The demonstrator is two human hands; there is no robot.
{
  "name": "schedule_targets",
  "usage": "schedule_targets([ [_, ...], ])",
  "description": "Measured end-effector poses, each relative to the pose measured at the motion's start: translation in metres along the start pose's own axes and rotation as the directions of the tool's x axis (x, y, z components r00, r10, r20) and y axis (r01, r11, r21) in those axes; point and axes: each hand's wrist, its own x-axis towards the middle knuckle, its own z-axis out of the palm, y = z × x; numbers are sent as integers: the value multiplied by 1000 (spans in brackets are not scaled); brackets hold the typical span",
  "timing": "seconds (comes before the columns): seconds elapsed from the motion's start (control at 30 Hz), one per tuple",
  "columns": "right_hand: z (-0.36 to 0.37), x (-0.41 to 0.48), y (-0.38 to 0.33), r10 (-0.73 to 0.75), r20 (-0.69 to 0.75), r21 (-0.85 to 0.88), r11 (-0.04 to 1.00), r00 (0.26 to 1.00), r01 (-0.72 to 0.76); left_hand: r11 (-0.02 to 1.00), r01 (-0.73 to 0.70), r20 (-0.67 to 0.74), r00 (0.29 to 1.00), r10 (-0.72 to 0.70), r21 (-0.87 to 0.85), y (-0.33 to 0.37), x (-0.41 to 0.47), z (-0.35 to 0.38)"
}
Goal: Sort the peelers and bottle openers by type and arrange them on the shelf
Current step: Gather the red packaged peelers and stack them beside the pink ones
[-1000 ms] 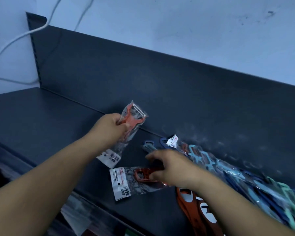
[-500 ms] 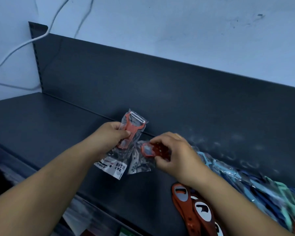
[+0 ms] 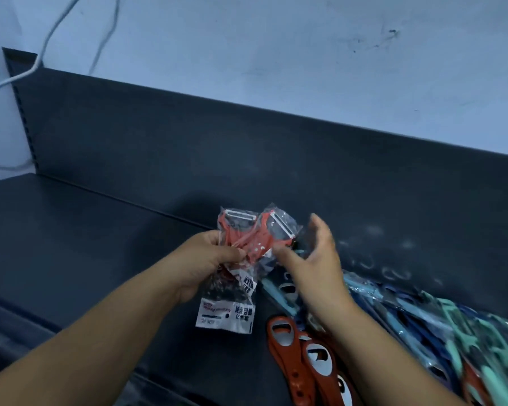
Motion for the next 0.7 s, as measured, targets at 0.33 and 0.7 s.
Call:
schedule_targets([
  [0.33, -27, 16, 17, 305, 296, 676, 602, 905, -424, 998, 9, -25, 1000, -10, -60, -4, 9, 27],
  [0.7, -35, 8, 11, 104, 515, 490, 779, 851, -391, 990, 108, 53, 993, -104, -90, -2, 6, 54],
])
